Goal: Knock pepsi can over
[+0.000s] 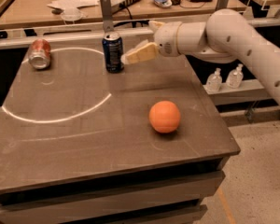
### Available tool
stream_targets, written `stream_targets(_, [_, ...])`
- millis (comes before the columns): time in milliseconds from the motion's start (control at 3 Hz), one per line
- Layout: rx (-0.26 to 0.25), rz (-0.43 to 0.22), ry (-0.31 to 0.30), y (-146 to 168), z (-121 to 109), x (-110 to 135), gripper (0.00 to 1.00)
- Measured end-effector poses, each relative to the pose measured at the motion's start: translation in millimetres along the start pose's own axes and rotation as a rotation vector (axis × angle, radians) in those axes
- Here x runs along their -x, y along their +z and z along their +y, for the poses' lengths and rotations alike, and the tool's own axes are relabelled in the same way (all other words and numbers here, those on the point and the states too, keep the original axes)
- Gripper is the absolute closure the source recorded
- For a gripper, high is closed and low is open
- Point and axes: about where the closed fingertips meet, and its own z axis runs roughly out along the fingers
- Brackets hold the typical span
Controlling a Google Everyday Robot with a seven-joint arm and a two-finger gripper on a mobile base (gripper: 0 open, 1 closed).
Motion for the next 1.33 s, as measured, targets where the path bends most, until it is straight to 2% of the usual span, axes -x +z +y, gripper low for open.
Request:
stream_targets(333, [0.057, -0.048, 0.043, 38, -1, -5, 0.00])
stream_targets(667, [0.093, -0.078, 0.063, 58, 0, -8, 0.00])
stream_targets(1000, [0.158, -0.076, 0.081, 78, 6, -16, 0.23])
stream_targets(1333, [0.197, -0.072, 0.088, 87, 9, -19, 0.46])
